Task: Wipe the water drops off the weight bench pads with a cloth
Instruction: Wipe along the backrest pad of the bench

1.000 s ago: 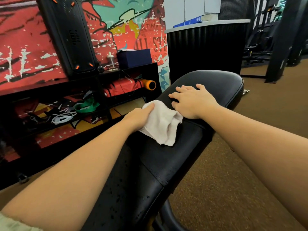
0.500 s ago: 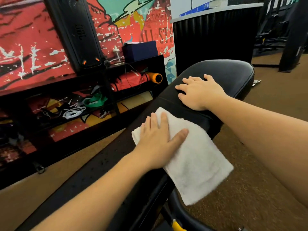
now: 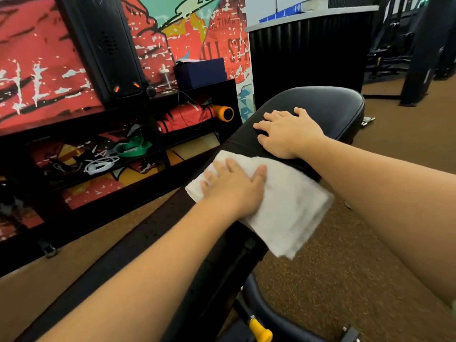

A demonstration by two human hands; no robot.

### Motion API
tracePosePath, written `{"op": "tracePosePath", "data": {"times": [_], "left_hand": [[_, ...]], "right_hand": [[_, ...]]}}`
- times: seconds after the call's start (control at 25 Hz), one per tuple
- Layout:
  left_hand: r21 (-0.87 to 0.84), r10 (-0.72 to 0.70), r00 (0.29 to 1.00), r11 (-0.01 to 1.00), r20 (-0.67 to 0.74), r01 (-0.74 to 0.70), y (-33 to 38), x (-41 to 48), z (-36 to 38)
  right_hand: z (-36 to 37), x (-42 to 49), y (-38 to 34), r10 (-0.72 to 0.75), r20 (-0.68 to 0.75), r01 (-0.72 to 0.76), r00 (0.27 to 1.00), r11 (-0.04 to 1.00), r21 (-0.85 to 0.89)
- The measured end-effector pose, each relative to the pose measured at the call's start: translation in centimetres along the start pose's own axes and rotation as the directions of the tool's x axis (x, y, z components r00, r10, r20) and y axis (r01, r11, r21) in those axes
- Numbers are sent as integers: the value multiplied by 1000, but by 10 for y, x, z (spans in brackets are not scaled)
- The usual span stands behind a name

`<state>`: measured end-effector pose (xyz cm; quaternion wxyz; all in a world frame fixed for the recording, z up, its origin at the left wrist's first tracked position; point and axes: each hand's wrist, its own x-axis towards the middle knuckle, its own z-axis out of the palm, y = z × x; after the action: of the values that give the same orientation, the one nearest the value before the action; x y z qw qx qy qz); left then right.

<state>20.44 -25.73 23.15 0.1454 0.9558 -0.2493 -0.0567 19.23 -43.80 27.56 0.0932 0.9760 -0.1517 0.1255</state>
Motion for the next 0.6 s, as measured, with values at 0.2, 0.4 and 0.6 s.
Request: {"op": "tracePosePath", "data": {"times": [0.2, 0.4, 0.6], "left_hand": [[-78, -4, 997, 997, -74, -2, -1, 20, 3], [-81, -138, 987, 988, -83, 131, -22, 67, -17], [-96, -10, 997, 995, -75, 3, -5, -8, 8]], "right_hand": [[-1, 1, 1, -4, -3, 4, 1000, 1000, 1], [0, 1, 1, -5, 8, 5, 1000, 1000, -2], [1, 2, 2, -9, -24, 9, 1000, 1000, -5]]}}
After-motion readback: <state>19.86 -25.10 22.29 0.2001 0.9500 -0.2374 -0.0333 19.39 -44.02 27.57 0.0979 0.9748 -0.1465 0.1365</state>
